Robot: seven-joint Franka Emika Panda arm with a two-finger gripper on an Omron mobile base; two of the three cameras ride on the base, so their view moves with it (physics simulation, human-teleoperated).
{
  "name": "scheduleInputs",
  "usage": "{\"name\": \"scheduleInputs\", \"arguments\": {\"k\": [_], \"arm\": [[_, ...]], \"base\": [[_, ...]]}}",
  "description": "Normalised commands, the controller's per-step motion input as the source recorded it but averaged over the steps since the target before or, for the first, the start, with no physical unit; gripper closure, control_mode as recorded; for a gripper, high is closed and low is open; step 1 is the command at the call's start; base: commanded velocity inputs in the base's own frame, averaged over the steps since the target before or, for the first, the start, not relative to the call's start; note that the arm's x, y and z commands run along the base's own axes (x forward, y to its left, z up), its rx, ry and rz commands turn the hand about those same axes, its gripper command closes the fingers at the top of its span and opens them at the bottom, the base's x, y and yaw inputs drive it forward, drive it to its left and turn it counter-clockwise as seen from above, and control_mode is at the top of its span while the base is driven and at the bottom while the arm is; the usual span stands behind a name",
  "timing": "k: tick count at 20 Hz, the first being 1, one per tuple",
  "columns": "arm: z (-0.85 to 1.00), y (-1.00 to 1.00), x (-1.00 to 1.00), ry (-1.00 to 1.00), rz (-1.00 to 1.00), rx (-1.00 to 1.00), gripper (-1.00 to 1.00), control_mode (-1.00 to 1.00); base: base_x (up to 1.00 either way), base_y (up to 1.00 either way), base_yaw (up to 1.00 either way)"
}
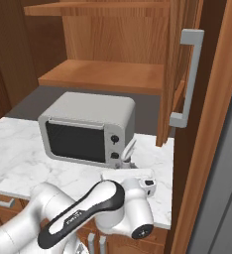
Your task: Move the cutting board and knife to the sink. Then move spray from the cabinet to the counter.
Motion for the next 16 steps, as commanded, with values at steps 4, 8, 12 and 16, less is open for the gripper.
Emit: {"name": "scheduleInputs", "arguments": {"k": [4,8,12,16], "arm": [[-0.46,-0.01,0.18,0.08,0.00,0.00,1.00,-1.00],[-0.44,-0.08,0.13,0.01,0.00,0.00,1.00,-1.00],[-0.25,-0.06,0.25,0.00,0.00,0.00,1.00,-1.00],[-0.21,-0.06,0.30,0.00,0.00,0.00,1.00,-1.00]], "base": [[0.00,0.00,0.00],[0.00,0.00,0.00],[0.00,0.00,0.00],[0.00,0.00,0.00]]}}
